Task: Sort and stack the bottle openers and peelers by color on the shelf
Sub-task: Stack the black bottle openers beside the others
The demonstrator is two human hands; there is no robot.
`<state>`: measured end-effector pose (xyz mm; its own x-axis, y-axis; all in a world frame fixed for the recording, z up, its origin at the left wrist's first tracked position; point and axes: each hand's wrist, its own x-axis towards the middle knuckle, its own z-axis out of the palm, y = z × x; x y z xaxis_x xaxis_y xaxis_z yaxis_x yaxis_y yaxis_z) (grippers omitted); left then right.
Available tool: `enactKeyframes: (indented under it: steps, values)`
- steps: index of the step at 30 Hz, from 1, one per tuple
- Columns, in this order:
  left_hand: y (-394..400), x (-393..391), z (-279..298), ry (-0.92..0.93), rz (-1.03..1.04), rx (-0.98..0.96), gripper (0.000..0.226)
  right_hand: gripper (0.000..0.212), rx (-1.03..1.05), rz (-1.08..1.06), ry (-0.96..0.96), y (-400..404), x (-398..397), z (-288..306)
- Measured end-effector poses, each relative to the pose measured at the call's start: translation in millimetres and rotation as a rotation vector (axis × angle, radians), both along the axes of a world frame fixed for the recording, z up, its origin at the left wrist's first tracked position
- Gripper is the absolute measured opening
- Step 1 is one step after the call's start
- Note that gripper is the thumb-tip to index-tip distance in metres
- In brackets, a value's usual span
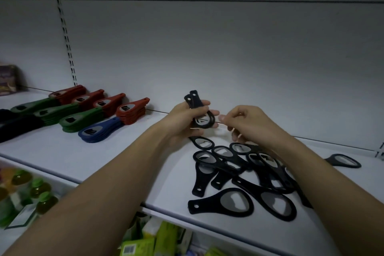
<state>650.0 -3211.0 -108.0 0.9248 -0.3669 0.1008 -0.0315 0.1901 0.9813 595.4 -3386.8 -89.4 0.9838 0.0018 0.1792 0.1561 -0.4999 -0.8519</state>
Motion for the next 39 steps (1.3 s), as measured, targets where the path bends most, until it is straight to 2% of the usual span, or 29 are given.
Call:
enactKeyframes:
  steps: [3, 5, 9, 11, 13, 16, 22, 27, 29, 32, 35, 39]
  values:
    - [2, 1, 2, 0.038, 0.107, -0.061, 0.016, 0.026, -0.418, 0.118, 0.046, -12, -5, 10]
    - [2, 1, 2, 0.044, 0.123, -0.066, 0.009, 0.031, -0.603, 0.139, 0.084, -16, -10, 16]
    - [3, 0, 2, 0.025, 0.143, -0.045, 0.015, 0.038, -0.785, 0.165, 0.232, -21, -20, 27]
    - [3, 0, 2, 0.029, 0.131, -0.033, 0.011, 0.037, -0.830, 0.184, 0.298, -20, -23, 27]
    - [1, -1, 4, 0.067, 0.095, -0.048, 0.002, 0.033, -0.826, 0.197, 0.305, -18, -25, 26]
    - [-1, -2, 5, 0.135, 0.061, -0.106, 0.010, 0.028, -0.819, 0.177, 0.278, -17, -24, 25]
    - [5, 1, 3, 0.066, 0.055, -0.013, 0.016, 0.025, -0.710, 0.133, 0.131, -27, -12, 24]
    - [4, -2, 5, 0.085, 0.036, 0.057, 0.021, 0.020, -0.388, 0.191, -0.128, -34, -11, 28]
    - [2, -6, 5, 0.153, -0.047, 0.078, 0.027, 0.016, -0.289, 0.212, -0.170, -32, -13, 29]
    - [1, -16, 8, 0.184, -0.305, 0.147, 0.044, 0.005, -0.189, 0.166, -0.213, -25, -10, 24]
    - [2, -18, 8, 0.109, -0.400, 0.157, 0.032, 0.032, -0.224, 0.046, -0.203, -19, -3, 14]
    - [2, -13, 6, 0.083, -0.310, 0.093, 0.028, 0.042, -0.307, -0.062, -0.232, -14, -1, 8]
